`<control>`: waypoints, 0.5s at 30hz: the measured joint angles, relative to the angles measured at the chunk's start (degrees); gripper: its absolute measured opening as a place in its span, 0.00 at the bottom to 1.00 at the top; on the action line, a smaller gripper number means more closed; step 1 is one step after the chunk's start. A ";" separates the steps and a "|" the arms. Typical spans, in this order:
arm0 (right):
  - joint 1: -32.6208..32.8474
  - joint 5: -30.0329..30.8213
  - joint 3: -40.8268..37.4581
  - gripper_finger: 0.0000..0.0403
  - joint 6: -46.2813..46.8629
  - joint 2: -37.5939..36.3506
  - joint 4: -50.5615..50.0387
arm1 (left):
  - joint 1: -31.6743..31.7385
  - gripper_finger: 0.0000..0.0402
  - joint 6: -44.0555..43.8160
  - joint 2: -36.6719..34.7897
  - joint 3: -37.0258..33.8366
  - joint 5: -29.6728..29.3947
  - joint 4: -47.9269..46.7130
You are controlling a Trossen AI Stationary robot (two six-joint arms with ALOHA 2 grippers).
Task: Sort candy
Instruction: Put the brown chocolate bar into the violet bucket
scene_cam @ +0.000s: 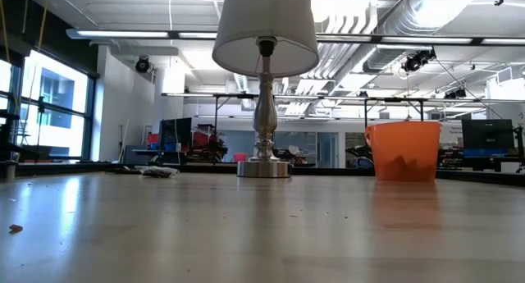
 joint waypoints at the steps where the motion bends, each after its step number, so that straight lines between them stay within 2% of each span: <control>1: 0.00 0.00 0.00 0.34 0.13 0.00 -0.01 | 0.07 0.00 0.17 -0.01 0.00 0.00 0.00; 5: 0.00 0.00 0.00 0.27 0.43 0.01 -0.07 | 0.44 0.00 0.25 0.01 0.00 -0.04 -0.02; 11: 0.00 0.00 0.00 0.04 0.00 -0.01 -0.20 | 0.46 0.00 1.48 0.00 0.00 -0.04 -0.11; 15: -0.17 0.10 0.00 0.05 0.73 0.00 -0.20 | 0.48 0.03 1.55 0.00 0.00 -0.08 -0.09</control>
